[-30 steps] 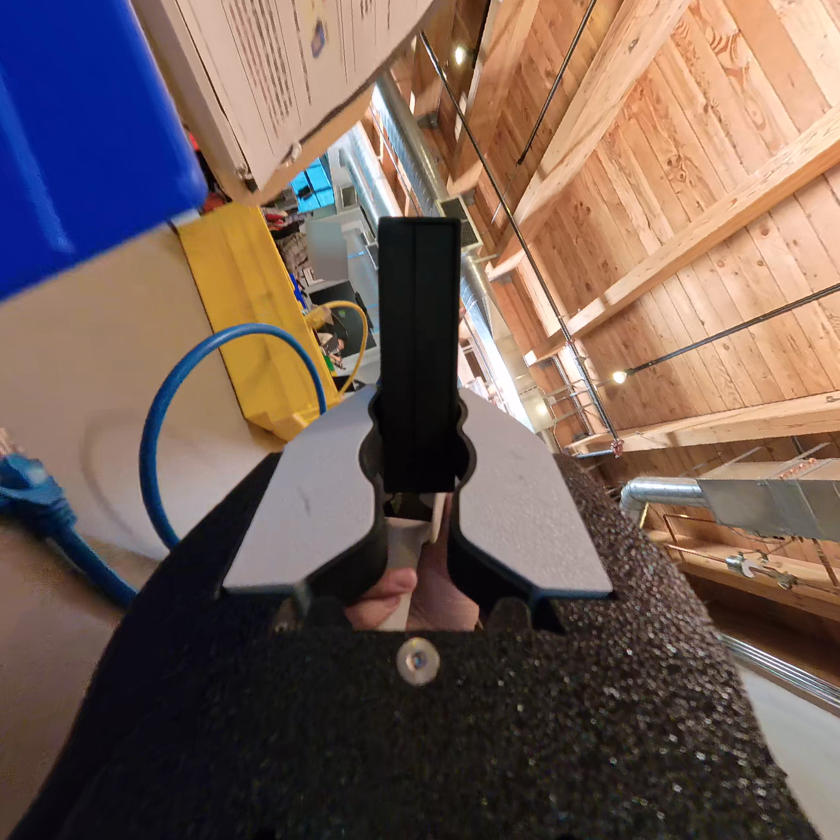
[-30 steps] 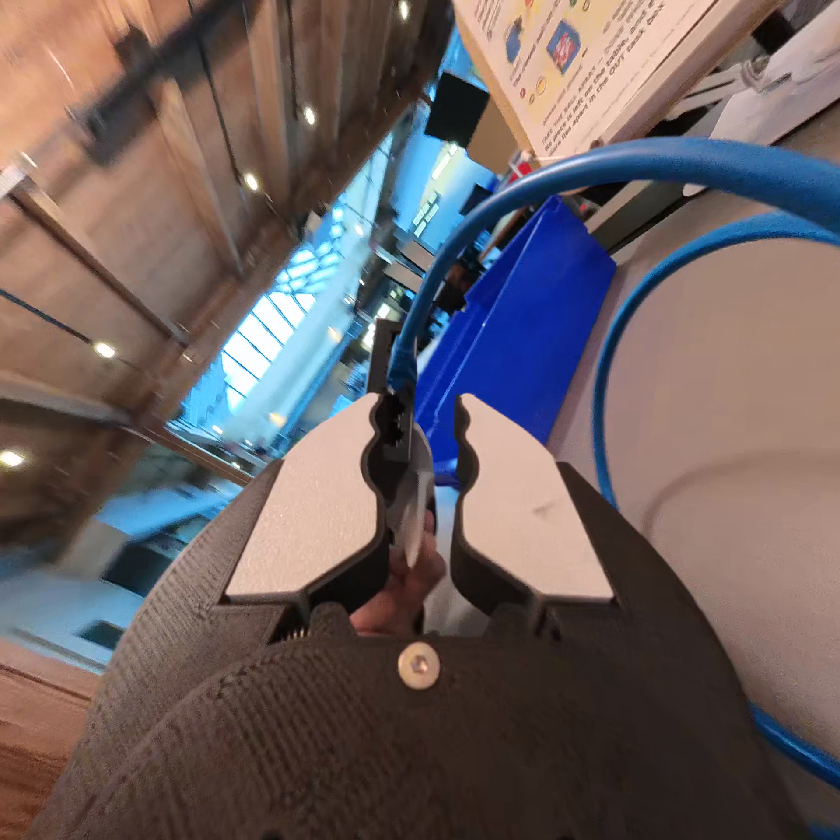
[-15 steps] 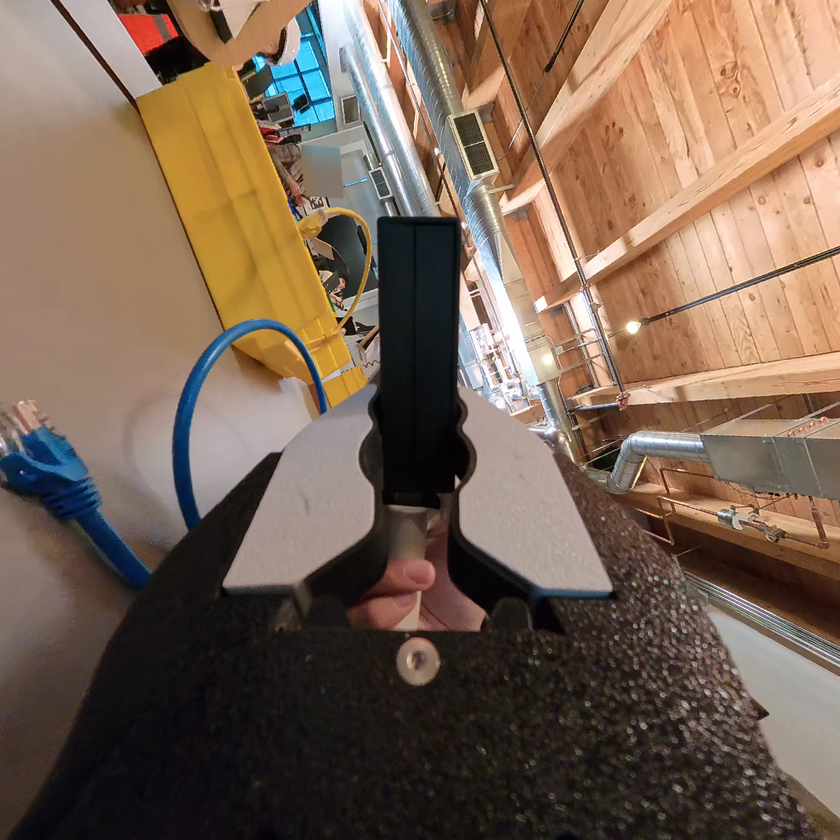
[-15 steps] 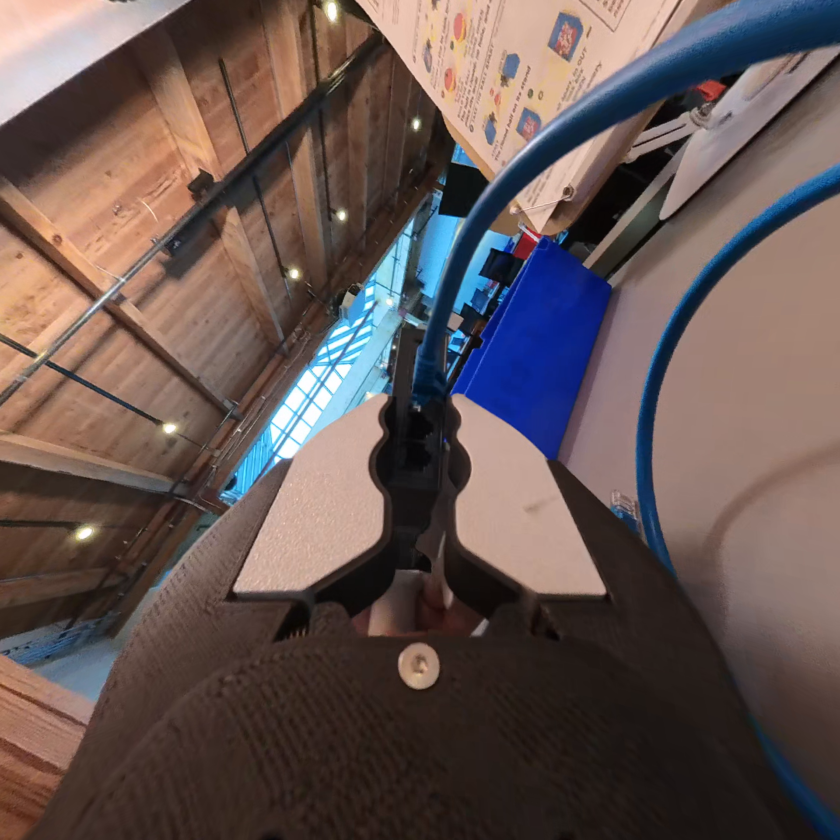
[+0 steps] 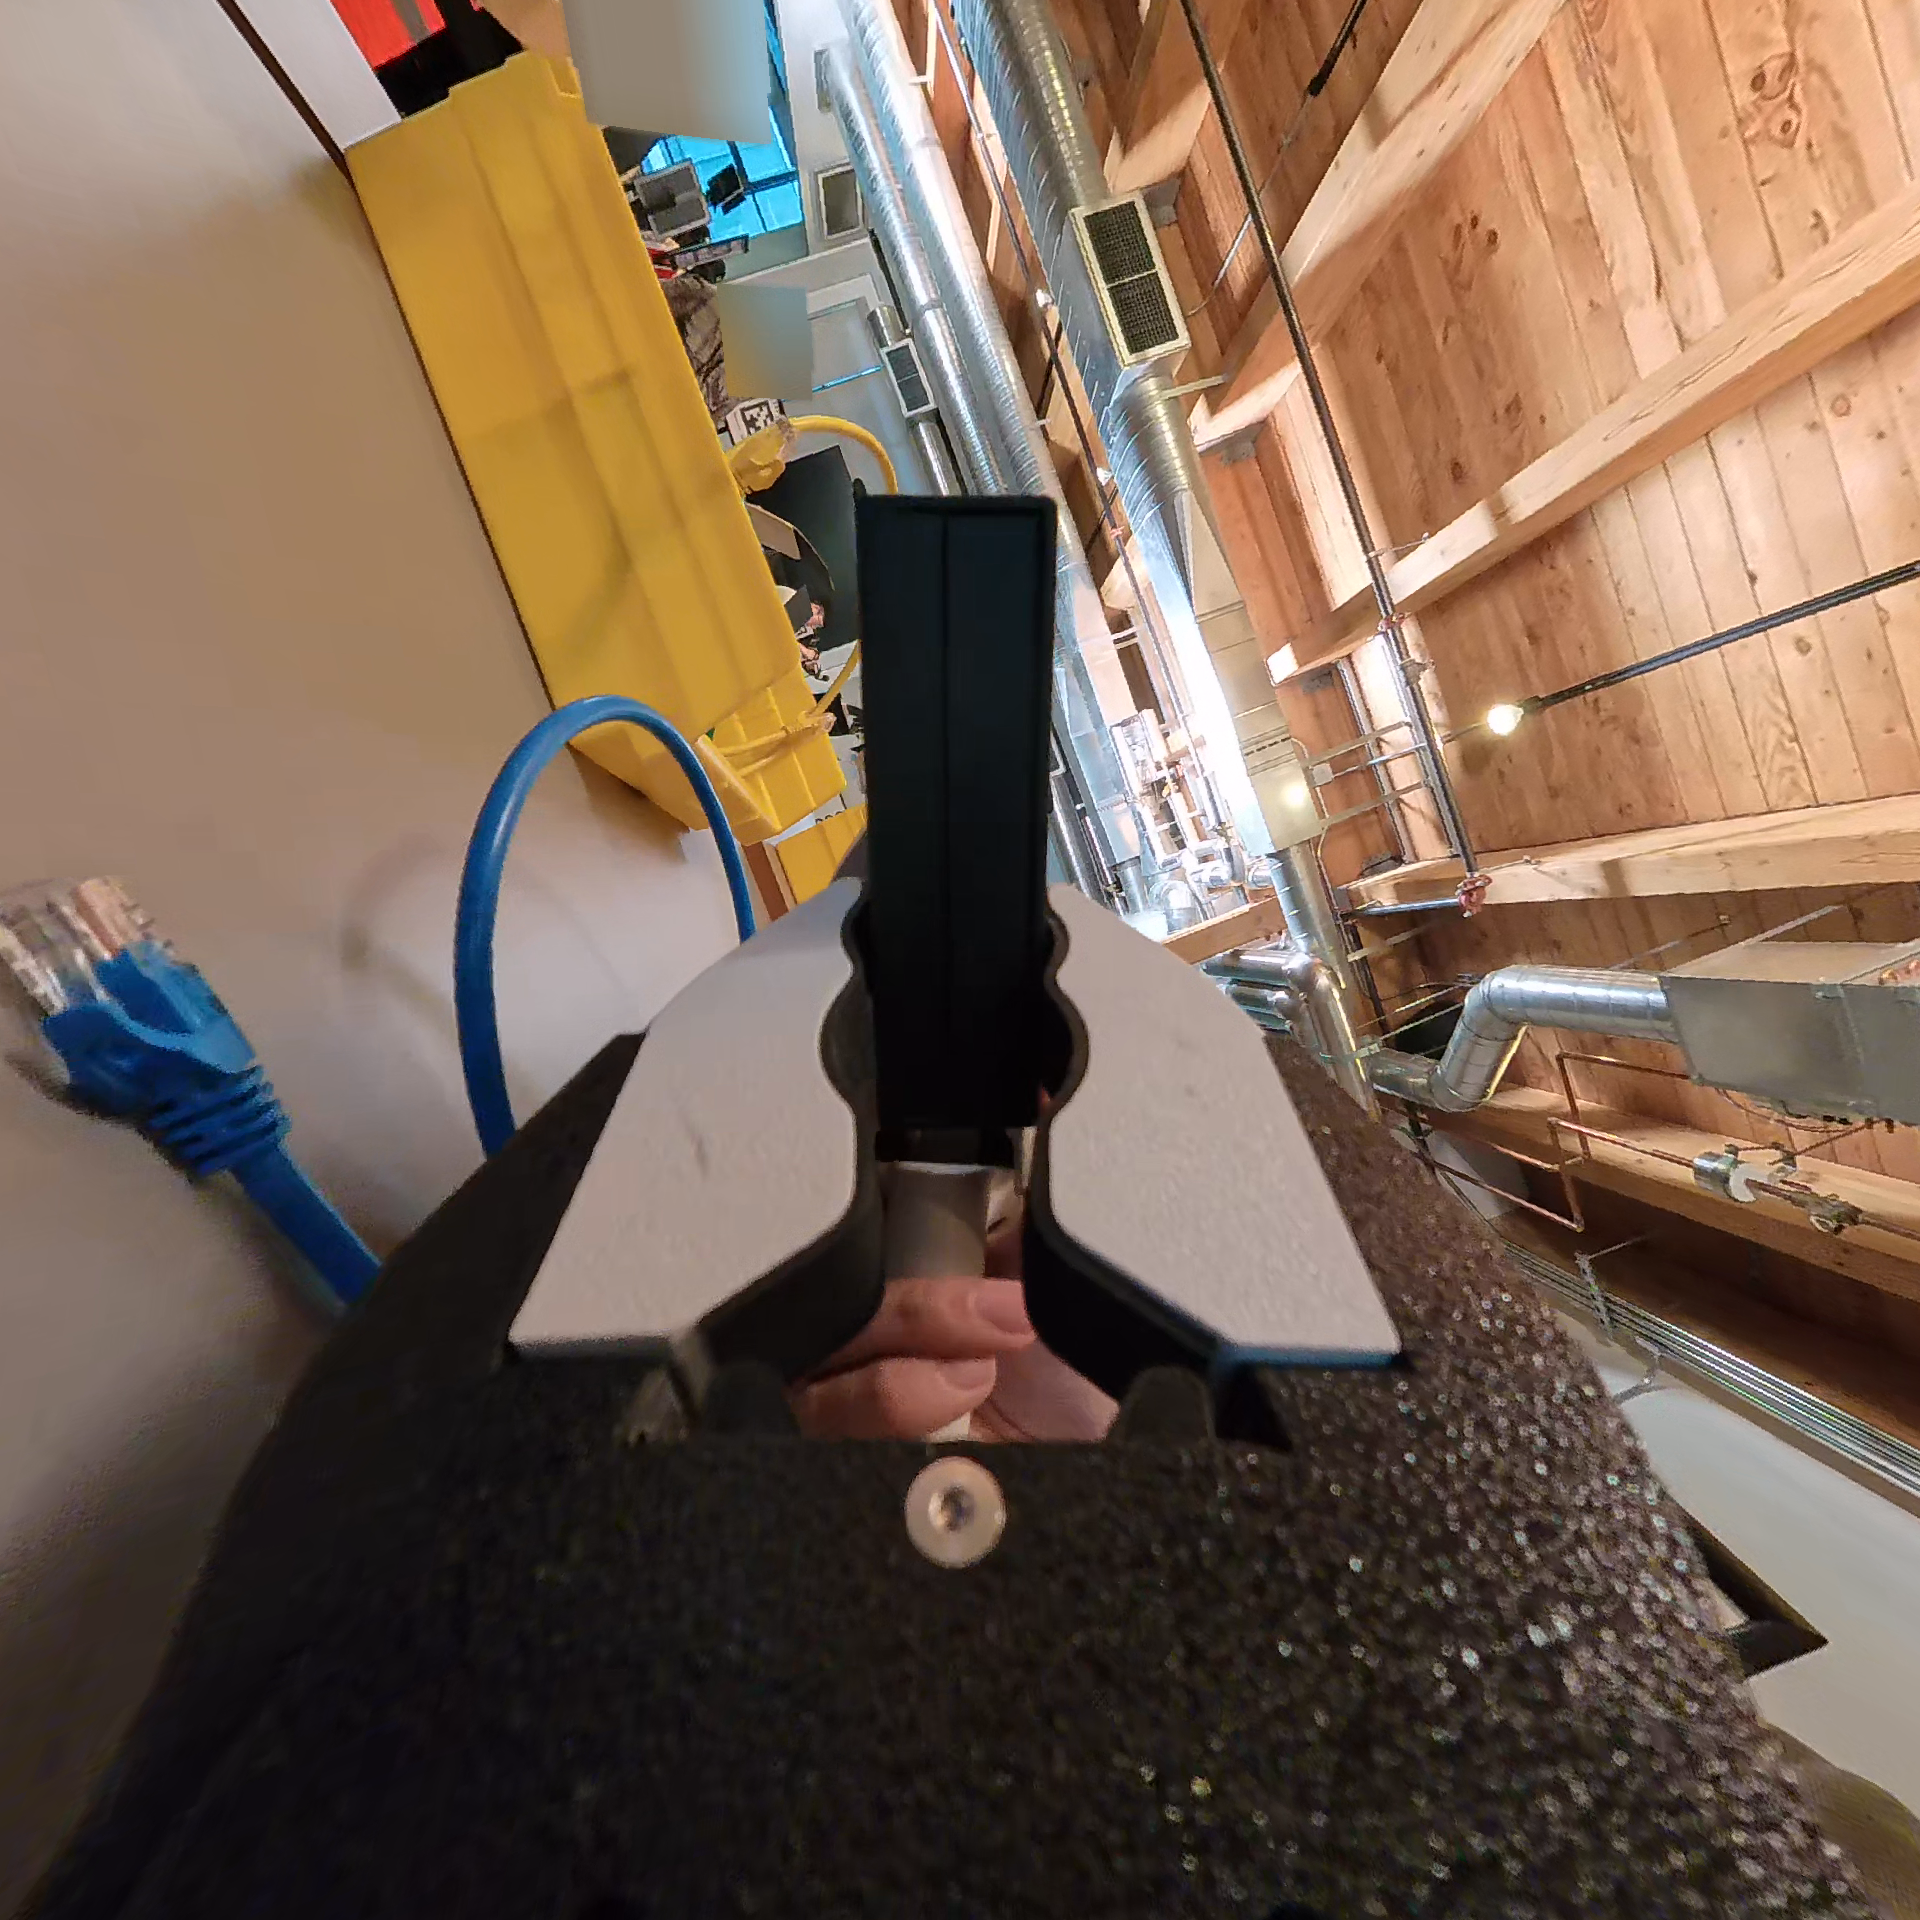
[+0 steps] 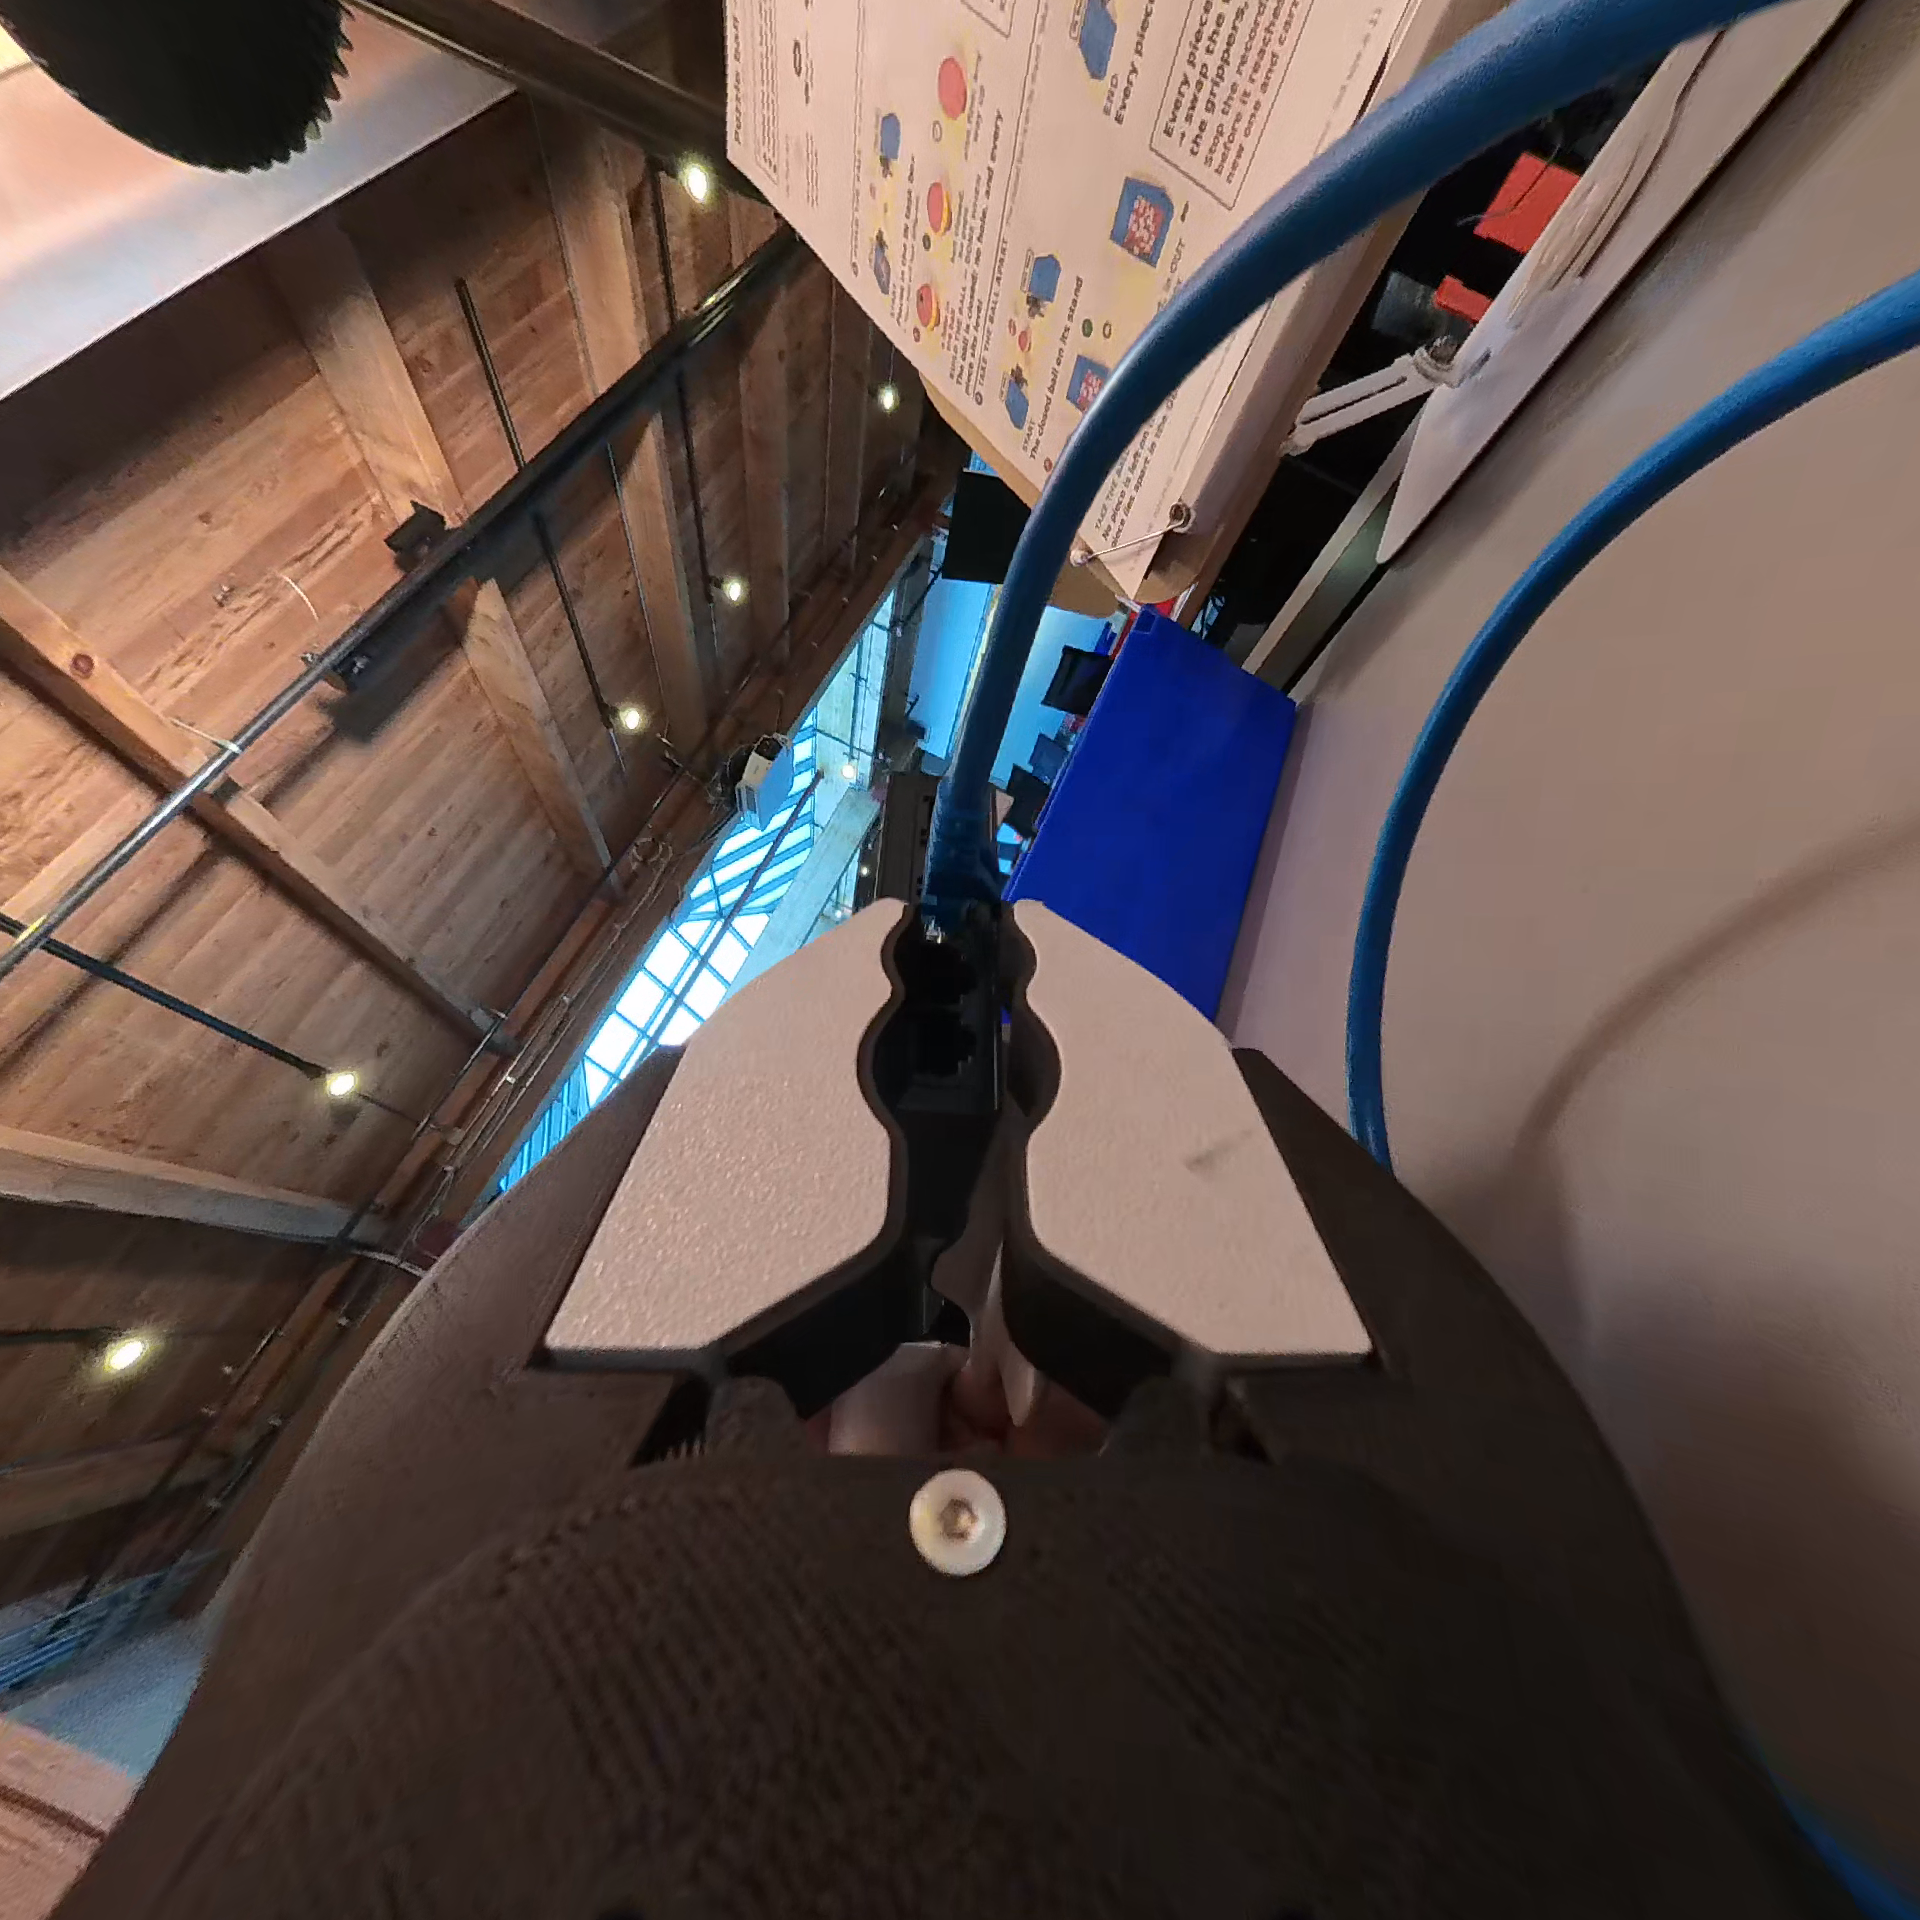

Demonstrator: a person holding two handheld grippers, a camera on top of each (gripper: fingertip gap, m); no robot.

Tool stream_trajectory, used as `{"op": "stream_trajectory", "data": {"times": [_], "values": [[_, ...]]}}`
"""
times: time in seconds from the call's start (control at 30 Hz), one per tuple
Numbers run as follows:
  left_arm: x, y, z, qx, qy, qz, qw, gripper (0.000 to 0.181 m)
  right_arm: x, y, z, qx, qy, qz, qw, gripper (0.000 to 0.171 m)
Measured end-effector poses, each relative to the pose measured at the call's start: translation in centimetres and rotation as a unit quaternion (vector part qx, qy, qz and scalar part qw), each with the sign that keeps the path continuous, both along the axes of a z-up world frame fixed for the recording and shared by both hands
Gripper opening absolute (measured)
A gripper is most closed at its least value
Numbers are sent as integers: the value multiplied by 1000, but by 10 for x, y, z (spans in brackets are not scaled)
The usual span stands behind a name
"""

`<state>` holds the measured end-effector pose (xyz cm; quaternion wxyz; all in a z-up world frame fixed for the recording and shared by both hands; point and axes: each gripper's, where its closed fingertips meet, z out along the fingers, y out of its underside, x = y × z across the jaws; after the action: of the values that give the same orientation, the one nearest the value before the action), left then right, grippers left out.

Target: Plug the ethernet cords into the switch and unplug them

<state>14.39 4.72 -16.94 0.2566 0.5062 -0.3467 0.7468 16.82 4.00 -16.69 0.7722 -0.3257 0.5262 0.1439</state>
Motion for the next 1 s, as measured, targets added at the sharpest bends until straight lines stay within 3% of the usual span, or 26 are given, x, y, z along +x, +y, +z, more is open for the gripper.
{"op": "stream_trajectory", "data": {"times": [0.47,1.0], "values": [[0,-4,-2,0,-1,-4,1000,27,3,-3,-1,33,2,-3,999,14],[1,-7,-8,16,-8,1,1000,27,4,-4,-7,-38,-13,-16,999,14]]}}
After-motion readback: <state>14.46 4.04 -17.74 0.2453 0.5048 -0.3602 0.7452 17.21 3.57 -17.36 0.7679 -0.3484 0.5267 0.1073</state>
